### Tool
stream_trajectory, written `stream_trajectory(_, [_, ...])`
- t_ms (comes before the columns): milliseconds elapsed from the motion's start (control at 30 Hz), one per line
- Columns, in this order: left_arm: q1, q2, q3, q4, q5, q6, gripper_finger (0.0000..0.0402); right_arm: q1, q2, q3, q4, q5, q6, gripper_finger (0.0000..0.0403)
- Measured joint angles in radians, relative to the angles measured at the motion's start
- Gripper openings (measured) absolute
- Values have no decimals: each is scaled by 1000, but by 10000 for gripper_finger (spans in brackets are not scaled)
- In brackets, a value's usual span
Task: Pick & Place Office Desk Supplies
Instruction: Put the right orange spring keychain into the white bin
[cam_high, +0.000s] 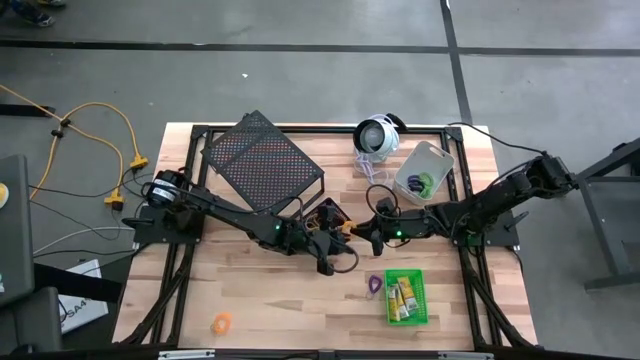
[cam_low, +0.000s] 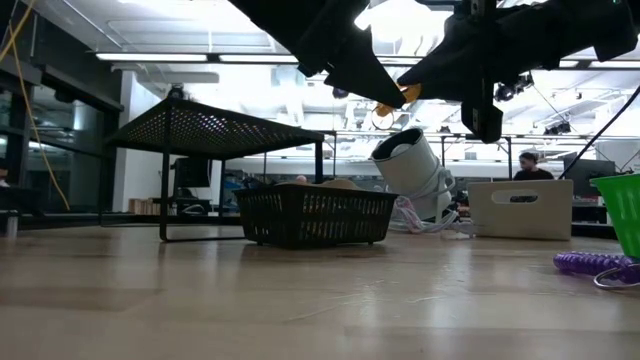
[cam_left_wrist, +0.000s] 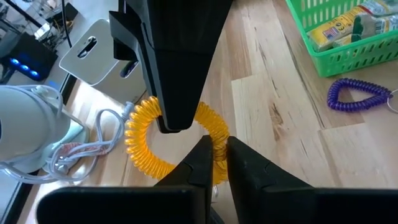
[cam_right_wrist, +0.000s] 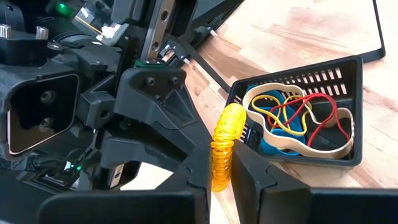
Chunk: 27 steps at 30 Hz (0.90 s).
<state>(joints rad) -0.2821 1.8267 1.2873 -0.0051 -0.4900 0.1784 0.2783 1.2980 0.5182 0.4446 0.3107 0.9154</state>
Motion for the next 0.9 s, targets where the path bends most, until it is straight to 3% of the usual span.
stream_trajectory(367, [-9, 0, 0, 6, 3, 9, 102, 0, 0, 0, -1, 0, 0, 27])
stream_trajectory(900, [-43, 0, 0, 25, 3, 35, 107, 1, 0, 0, -142, -2, 103, 25])
